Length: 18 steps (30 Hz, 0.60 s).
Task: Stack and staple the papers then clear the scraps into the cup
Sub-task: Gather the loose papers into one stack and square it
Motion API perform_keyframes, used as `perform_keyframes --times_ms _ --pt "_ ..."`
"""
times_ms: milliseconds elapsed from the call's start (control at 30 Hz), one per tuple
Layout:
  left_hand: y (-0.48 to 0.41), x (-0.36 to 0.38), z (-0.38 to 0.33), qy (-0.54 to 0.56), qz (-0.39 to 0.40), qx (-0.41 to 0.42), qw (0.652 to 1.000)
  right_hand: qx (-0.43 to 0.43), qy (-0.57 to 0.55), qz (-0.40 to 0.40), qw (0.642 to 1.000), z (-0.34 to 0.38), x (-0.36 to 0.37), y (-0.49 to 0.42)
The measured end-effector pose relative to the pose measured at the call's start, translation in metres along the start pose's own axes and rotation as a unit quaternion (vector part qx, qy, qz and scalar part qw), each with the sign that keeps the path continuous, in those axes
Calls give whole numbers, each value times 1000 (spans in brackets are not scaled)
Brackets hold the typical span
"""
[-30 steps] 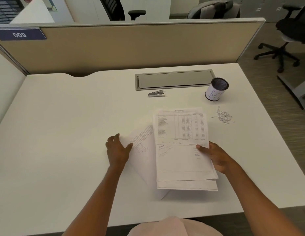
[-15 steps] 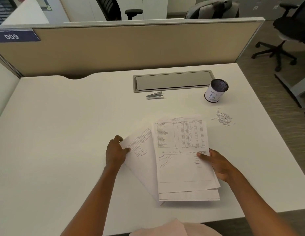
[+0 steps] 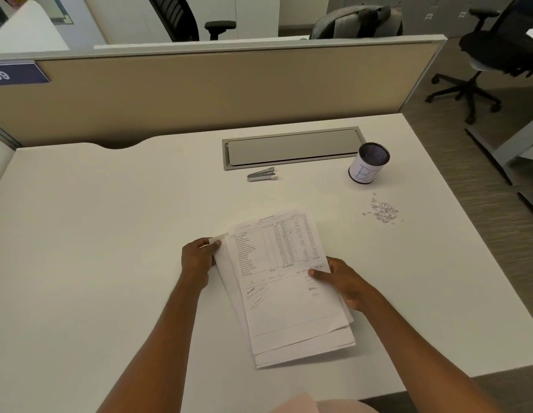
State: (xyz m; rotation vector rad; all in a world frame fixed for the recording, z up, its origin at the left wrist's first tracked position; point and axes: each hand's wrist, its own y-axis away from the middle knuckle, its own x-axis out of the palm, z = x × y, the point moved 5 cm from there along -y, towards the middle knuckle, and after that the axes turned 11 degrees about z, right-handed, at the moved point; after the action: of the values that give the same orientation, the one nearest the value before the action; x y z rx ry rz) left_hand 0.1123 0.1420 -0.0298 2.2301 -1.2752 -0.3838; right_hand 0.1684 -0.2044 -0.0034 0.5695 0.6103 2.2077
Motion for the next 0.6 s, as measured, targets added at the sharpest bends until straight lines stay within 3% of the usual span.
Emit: perform_keyframes --times_ms 600 --pt "3 25 -2 75 79 11 994 -28 96 -58 993 2 19 -26"
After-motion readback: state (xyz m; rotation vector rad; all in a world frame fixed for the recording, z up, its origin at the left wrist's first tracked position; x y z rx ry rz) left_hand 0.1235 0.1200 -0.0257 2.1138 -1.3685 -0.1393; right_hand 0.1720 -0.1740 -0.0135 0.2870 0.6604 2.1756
